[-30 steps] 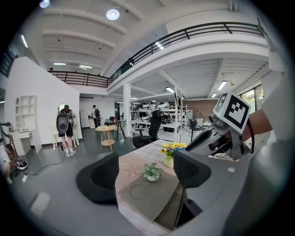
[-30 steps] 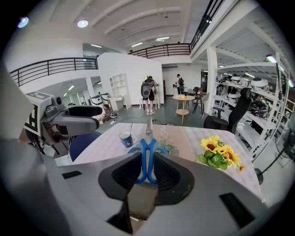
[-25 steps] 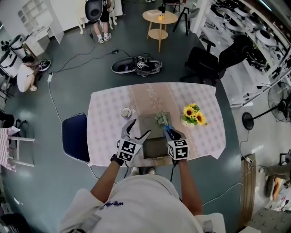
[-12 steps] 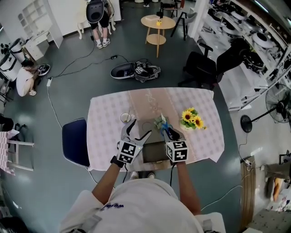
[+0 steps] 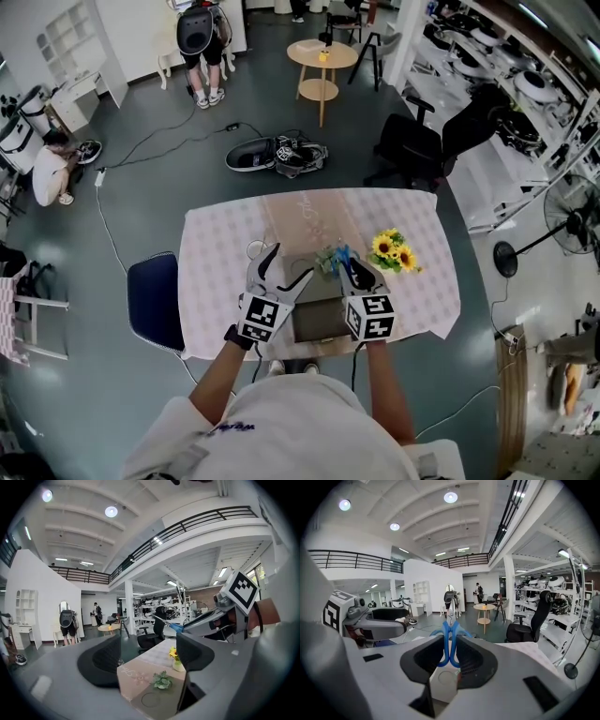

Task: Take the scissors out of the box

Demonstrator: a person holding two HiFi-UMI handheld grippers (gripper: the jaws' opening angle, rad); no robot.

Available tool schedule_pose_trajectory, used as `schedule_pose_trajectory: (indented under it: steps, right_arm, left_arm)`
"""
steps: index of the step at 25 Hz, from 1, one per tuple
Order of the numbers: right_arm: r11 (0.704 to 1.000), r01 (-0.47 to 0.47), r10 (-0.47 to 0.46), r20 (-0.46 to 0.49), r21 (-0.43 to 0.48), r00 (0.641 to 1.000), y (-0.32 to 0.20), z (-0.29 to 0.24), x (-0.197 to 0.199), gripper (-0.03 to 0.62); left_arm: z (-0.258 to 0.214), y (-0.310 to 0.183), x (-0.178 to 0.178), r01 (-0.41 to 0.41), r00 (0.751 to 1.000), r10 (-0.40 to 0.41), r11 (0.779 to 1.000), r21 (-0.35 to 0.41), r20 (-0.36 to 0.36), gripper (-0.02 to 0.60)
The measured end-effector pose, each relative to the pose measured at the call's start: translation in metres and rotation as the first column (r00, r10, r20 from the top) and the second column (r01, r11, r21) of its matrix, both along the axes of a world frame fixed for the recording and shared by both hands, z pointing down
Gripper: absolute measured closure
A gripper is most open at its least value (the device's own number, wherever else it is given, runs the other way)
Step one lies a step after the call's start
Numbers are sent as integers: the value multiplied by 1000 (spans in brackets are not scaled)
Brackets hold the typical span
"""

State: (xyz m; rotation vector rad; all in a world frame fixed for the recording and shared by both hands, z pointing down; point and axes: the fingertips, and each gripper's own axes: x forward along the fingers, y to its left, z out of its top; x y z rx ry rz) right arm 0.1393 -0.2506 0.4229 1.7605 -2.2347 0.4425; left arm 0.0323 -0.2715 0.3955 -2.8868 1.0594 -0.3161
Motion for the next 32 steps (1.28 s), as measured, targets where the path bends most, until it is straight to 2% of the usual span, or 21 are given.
schedule_pose_trajectory:
  steps: [12, 20, 25, 32]
  right_arm:
    - [999, -8, 6, 31, 50, 1000, 1, -26, 3, 507]
    - [991, 1, -1, 1, 136, 1000, 2, -75, 0, 507]
    - [985, 15, -7, -43, 172, 999, 3, -114, -7, 507]
    - [979, 9, 4, -64, 202, 998, 2, -143, -6, 507]
  left_arm:
    - [-17, -2, 2, 11, 1000, -10, 999, 33, -9, 213]
    - [-63, -10, -7, 35, 999, -34, 993, 109, -7, 216]
    - [-84, -18, -19, 89, 996, -89, 995, 53, 6, 239]
    - [-107, -17, -26, 105, 994, -107, 991, 85, 10, 252]
